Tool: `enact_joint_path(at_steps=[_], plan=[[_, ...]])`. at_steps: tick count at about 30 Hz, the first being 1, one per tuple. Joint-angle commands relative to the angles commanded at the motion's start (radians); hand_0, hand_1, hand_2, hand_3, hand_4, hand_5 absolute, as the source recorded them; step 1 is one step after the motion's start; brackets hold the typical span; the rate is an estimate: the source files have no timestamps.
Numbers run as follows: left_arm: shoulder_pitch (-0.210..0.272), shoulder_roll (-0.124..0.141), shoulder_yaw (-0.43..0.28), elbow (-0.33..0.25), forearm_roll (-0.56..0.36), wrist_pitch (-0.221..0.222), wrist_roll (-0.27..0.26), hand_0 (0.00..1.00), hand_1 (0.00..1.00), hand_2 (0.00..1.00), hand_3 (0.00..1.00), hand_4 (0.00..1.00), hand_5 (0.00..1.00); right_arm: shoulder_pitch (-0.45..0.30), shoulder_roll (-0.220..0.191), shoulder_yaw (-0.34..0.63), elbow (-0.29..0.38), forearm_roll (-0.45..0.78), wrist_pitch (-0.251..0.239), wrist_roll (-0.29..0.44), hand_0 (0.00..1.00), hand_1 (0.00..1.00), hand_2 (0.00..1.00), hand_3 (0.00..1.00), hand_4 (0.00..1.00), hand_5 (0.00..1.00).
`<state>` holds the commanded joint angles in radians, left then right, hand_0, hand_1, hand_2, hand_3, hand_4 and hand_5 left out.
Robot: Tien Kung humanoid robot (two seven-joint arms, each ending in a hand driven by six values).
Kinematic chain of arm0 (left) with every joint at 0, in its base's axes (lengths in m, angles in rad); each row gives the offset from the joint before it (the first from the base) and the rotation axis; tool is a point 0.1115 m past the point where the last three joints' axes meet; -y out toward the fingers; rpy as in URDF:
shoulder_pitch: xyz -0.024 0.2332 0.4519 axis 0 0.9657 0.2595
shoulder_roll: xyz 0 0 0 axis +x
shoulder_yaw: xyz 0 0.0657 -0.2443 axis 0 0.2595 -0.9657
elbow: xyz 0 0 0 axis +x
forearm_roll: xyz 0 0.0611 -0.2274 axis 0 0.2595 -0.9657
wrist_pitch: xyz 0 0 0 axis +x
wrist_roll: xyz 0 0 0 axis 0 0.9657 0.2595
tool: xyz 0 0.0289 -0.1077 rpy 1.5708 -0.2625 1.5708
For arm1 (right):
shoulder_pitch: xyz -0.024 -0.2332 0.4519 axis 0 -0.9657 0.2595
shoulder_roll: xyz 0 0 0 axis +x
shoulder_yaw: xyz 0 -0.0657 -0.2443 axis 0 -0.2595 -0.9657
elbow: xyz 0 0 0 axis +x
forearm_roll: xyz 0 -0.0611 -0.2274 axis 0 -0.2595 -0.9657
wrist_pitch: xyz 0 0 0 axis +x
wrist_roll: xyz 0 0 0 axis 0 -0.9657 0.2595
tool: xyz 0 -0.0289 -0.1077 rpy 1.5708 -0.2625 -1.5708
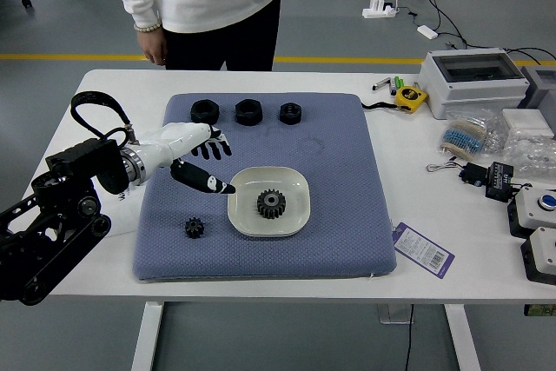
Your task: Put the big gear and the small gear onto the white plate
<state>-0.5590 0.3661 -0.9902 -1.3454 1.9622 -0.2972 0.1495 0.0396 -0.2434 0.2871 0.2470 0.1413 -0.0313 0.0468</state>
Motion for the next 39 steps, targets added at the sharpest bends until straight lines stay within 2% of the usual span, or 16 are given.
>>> enact_joint_path(at_steps=[2,5,6,11,12,17,20,29,30,31,39], plan=[[0.018,0.007,-0.019,-0.016,0.011,-0.012,0.007,0.609,0.632,0.684,0.725,0.998,0.425,-0.001,0.000,0.001,0.000,-0.001,0.000,0.000,0.733,0.752,0.819,0.785,0.998,0.824],[0.066,0.032,-0.058,-0.064,0.034,-0.039,0.024,0.609,0.632,0.684,0.725,0.998,0.425,-0.004,0.001,0.004,-0.001,-0.003,-0.001,0.000,0.733,0.752,0.819,0.785,0.998,0.824],[0.074,0.036,-0.062,-0.071,0.036,-0.042,0.027,0.649,0.660,0.713,0.741,0.998,0.402,-0.004,0.001,0.004,-0.001,-0.003,-0.001,0.000,0.734,0.752,0.818,0.778,0.998,0.823],[0.139,0.066,-0.072,-0.134,0.045,-0.057,0.038,0.649,0.660,0.713,0.741,0.998,0.402,-0.008,0.002,0.004,-0.001,-0.001,-0.001,0.001,0.734,0.752,0.818,0.778,0.998,0.823],[0.153,0.070,-0.072,-0.148,0.047,-0.061,0.041,0.677,0.704,0.760,0.759,0.998,0.390,-0.008,0.003,0.006,-0.001,-0.002,-0.002,0.000,0.729,0.749,0.819,0.779,0.998,0.820],[0.209,0.085,-0.091,-0.214,0.051,-0.065,0.046,0.677,0.704,0.760,0.759,0.998,0.390,-0.009,0.004,0.004,-0.001,0.002,-0.003,0.000,0.729,0.749,0.819,0.779,0.998,0.820],[0.230,0.091,-0.101,-0.247,0.063,-0.048,0.038,0.686,0.705,0.766,0.765,0.998,0.384,-0.009,0.005,0.004,-0.001,0.004,-0.002,0.000,0.730,0.749,0.818,0.777,0.998,0.820],[0.253,0.076,-0.097,-0.244,0.096,0.010,0.019,0.687,0.698,0.764,0.767,0.998,0.380,-0.006,0.005,0.005,-0.001,-0.001,-0.001,-0.002,0.730,0.748,0.817,0.776,0.998,0.819],[0.255,0.075,-0.095,-0.244,0.099,0.017,0.018,0.649,0.647,0.711,0.757,0.998,0.342,-0.006,0.005,0.005,-0.001,0.000,-0.001,-0.001,0.729,0.748,0.817,0.775,0.998,0.819],[0.258,0.071,-0.087,-0.243,0.106,0.025,0.017,0.649,0.647,0.711,0.757,0.998,0.342,-0.005,0.005,0.004,-0.001,0.001,-0.001,-0.001,0.729,0.748,0.817,0.775,0.998,0.819],[0.252,0.044,-0.031,-0.220,0.121,0.041,0.018,0.636,0.634,0.703,0.752,0.998,0.317,-0.002,0.005,0.006,-0.002,-0.002,-0.001,-0.002,0.729,0.748,0.817,0.774,0.998,0.818]])
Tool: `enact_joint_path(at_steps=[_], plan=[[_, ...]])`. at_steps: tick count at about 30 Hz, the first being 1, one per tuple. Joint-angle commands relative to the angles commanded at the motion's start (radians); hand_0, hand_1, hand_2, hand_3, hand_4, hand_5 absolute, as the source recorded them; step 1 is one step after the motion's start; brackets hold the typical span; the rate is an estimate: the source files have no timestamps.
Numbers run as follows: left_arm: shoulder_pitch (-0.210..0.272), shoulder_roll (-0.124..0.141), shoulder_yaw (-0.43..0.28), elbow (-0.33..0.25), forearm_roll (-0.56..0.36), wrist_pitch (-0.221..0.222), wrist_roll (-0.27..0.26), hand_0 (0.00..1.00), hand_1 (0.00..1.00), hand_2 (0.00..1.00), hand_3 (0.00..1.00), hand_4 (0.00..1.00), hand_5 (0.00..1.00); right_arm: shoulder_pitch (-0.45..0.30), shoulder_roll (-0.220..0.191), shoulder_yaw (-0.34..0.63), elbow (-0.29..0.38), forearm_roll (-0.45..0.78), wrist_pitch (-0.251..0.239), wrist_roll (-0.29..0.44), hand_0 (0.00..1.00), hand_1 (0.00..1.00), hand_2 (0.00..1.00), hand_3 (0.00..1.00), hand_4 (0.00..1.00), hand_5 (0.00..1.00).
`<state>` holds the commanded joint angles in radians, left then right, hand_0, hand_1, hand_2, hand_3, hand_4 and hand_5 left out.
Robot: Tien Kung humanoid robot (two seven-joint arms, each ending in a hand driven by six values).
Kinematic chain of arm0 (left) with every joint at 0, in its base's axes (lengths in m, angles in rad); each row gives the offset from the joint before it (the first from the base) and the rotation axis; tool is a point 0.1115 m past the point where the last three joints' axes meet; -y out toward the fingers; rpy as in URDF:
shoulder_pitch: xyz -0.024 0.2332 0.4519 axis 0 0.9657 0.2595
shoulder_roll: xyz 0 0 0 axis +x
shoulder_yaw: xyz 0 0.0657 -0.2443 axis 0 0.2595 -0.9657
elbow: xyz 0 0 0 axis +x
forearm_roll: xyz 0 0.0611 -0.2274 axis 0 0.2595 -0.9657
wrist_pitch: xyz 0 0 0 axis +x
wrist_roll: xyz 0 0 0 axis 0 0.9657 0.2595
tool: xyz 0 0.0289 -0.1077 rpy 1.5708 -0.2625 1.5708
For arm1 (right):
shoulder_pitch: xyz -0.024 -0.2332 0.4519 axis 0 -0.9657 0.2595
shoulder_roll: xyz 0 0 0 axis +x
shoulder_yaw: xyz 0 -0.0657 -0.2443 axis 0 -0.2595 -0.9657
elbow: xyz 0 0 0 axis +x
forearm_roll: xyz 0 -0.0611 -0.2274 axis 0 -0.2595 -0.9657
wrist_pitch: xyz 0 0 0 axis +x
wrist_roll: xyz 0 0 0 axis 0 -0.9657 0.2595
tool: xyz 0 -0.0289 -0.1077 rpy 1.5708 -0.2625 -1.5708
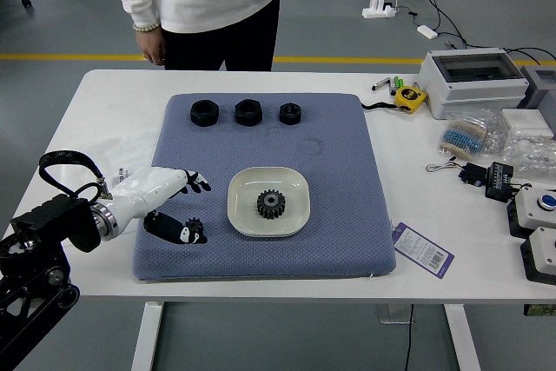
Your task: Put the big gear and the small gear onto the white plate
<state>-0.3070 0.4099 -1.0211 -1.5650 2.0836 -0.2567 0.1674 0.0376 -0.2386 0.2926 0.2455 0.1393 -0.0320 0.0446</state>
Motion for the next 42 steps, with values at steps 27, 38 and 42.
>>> enact_joint_path(at_steps=[27,38,42], plan=[[-0.047,-0.038,0.060,0.133,0.015,0.035,-0.027,0.478,0.500,0.544,0.587,0.998,0.135,0.007,-0.003,0.010,0.002,-0.020,-0.001,-0.006,0.728,0.747,0.814,0.771,0.998,0.815],[-0.060,-0.040,0.069,0.161,0.009,0.037,-0.031,0.442,0.473,0.525,0.561,0.952,0.102,0.008,-0.003,0.011,0.002,-0.020,-0.002,-0.007,0.729,0.745,0.814,0.771,0.998,0.814],[-0.063,-0.041,0.071,0.166,0.009,0.037,-0.032,0.413,0.442,0.505,0.550,0.907,0.075,0.008,-0.003,0.010,0.002,-0.020,-0.001,-0.006,0.729,0.745,0.814,0.770,0.998,0.814]])
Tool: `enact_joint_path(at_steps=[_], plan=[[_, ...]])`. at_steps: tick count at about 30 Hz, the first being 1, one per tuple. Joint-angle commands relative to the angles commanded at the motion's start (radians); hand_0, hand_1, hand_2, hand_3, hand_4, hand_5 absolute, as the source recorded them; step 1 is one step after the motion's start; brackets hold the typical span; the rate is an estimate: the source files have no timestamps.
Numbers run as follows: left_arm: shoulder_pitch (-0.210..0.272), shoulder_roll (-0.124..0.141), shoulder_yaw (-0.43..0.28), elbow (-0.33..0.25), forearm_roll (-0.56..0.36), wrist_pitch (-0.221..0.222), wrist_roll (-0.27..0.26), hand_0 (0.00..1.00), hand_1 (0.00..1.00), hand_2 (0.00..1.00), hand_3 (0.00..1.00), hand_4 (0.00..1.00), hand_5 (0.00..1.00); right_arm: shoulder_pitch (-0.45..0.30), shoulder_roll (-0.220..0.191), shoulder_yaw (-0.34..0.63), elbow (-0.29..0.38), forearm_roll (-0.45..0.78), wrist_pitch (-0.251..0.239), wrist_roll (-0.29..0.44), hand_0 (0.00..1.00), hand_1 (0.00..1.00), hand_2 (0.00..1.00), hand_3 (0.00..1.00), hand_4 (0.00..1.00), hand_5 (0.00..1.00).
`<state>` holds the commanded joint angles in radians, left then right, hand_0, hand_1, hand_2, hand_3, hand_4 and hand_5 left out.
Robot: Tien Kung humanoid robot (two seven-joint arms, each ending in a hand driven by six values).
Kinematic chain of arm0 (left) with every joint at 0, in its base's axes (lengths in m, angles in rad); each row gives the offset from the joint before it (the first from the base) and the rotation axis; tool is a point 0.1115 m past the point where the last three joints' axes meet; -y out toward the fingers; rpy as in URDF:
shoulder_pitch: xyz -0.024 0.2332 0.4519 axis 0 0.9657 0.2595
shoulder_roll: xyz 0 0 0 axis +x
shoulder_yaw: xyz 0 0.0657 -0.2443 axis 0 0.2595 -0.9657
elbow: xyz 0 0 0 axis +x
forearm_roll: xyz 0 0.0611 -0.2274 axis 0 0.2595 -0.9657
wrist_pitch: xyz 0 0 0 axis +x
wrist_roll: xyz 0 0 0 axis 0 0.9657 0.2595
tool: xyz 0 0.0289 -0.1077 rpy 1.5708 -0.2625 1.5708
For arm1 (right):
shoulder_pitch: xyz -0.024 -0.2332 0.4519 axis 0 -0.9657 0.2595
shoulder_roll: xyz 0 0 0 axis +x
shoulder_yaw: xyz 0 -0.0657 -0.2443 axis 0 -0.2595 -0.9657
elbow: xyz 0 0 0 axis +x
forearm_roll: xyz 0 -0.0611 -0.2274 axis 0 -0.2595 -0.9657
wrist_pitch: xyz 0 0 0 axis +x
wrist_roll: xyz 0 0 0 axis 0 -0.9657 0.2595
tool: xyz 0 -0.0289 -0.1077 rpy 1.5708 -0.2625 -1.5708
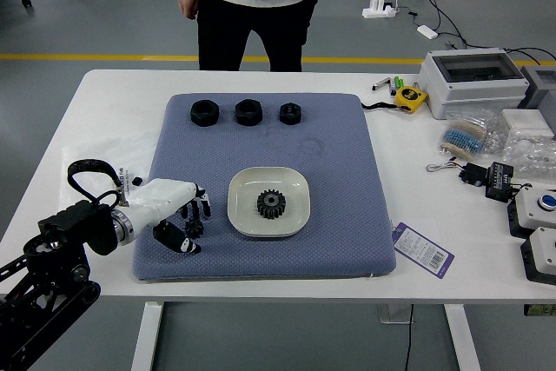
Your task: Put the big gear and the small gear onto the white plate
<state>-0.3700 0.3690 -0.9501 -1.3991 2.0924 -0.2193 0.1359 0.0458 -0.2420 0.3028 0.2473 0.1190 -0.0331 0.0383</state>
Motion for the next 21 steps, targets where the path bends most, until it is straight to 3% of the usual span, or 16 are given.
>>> enact_joint_path(at_steps=[2,3,8,9,21], plan=[[-0.002,0.000,0.001,0.004,-0.001,0.001,0.000,0.413,0.442,0.505,0.550,0.907,0.075,0.000,0.000,0.001,0.000,-0.001,-0.001,0.000,0.729,0.745,0.814,0.770,0.998,0.814],[-0.003,0.000,0.002,0.006,-0.002,0.001,-0.001,0.391,0.417,0.487,0.546,0.854,0.064,0.001,0.000,0.001,0.000,-0.001,-0.001,0.000,0.729,0.745,0.814,0.769,0.998,0.814],[-0.008,0.000,0.004,0.010,-0.010,0.002,0.000,0.391,0.417,0.487,0.546,0.854,0.064,0.001,0.000,0.004,0.000,-0.005,-0.002,-0.002,0.729,0.745,0.814,0.769,0.998,0.814],[-0.010,0.000,0.004,0.011,-0.012,0.002,0.000,0.376,0.403,0.477,0.539,0.783,0.018,0.002,0.000,0.005,0.000,-0.007,-0.002,-0.002,0.728,0.745,0.814,0.770,0.998,0.813],[-0.015,0.002,0.006,0.023,-0.019,-0.010,0.003,0.344,0.374,0.453,0.531,0.837,0.002,0.005,0.004,0.028,-0.002,-0.048,-0.007,-0.012,0.729,0.745,0.812,0.769,0.998,0.815]])
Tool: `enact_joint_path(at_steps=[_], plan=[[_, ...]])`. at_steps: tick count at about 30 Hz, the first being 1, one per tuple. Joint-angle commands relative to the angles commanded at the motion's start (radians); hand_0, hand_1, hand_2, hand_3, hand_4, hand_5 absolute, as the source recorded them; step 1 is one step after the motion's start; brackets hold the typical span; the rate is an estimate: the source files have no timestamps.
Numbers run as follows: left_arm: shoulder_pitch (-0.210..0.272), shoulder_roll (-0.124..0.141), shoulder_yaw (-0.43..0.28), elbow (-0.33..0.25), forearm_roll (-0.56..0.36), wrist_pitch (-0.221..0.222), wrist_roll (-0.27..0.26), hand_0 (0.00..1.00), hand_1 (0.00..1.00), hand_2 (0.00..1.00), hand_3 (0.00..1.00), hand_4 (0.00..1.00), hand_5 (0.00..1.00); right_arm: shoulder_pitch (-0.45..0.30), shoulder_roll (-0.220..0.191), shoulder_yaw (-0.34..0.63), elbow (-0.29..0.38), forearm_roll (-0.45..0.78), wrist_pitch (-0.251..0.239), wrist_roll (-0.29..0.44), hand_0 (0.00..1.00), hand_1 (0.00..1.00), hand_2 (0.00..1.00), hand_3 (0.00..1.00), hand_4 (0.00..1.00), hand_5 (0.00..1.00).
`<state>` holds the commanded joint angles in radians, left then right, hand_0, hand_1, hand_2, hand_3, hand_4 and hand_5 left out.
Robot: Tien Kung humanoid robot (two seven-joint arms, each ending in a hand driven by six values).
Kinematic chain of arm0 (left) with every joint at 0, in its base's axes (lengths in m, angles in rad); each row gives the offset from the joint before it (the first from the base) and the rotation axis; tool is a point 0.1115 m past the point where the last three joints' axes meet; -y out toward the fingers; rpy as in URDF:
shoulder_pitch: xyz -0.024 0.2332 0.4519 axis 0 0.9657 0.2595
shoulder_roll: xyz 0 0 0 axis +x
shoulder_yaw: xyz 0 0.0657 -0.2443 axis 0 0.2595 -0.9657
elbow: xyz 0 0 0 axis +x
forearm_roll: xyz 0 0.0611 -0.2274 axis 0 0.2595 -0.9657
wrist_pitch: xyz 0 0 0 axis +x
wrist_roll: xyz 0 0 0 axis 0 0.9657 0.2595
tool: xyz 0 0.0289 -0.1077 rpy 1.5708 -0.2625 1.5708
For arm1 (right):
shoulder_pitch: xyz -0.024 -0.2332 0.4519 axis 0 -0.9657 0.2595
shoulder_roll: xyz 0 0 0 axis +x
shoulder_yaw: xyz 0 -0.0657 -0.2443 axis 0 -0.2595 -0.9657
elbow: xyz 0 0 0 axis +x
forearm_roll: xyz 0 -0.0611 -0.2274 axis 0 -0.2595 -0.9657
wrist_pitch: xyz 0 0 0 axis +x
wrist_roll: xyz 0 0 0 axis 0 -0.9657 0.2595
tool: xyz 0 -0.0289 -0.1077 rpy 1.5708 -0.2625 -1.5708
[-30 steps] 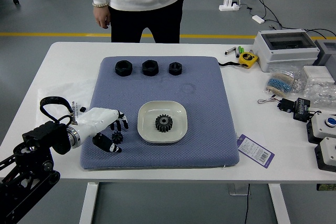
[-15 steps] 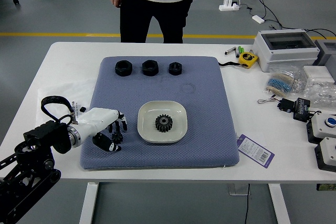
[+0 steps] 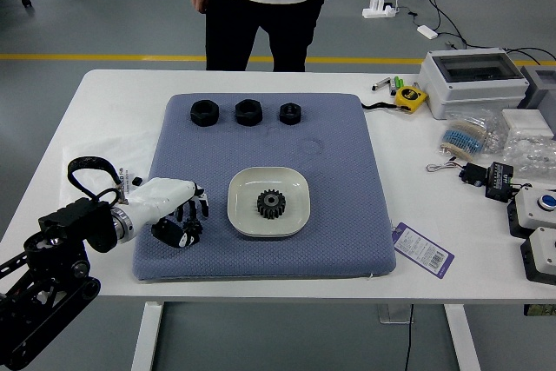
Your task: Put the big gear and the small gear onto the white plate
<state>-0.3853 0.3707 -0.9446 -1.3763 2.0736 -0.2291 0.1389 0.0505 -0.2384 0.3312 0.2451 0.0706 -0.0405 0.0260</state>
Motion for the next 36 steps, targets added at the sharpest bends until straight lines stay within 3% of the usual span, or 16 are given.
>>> enact_joint_path(at_steps=[22,36], plan=[[-0.024,0.014,0.011,-0.040,-0.010,-0.025,0.012,0.316,0.352,0.440,0.525,0.865,0.002,-0.007,-0.002,-0.007,0.001,0.014,0.000,0.004,0.728,0.741,0.812,0.769,0.998,0.814],[-0.035,0.011,0.018,-0.031,-0.016,-0.037,0.011,0.304,0.349,0.437,0.531,0.845,0.002,-0.006,-0.001,-0.007,0.001,0.015,-0.002,0.005,0.727,0.741,0.811,0.768,0.998,0.815]])
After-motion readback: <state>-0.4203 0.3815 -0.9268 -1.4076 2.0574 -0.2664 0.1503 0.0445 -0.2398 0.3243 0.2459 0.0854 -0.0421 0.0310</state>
